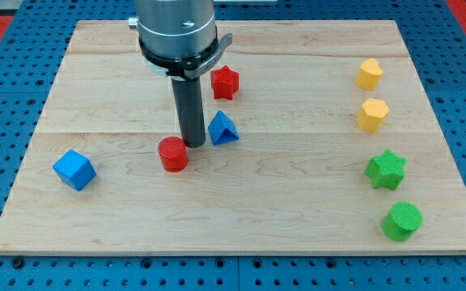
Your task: Place triangle to the top of the heart
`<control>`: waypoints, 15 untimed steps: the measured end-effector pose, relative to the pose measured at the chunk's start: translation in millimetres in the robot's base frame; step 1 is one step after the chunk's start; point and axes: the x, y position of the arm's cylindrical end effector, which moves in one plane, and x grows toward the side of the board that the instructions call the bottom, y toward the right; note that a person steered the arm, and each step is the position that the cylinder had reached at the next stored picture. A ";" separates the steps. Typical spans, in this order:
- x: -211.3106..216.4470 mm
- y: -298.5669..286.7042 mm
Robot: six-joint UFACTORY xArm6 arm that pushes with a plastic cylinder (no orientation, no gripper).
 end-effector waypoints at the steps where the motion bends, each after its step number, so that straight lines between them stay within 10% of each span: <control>1: -15.2 34.9; 12: -212.4 162.5; 15: -208.2 233.7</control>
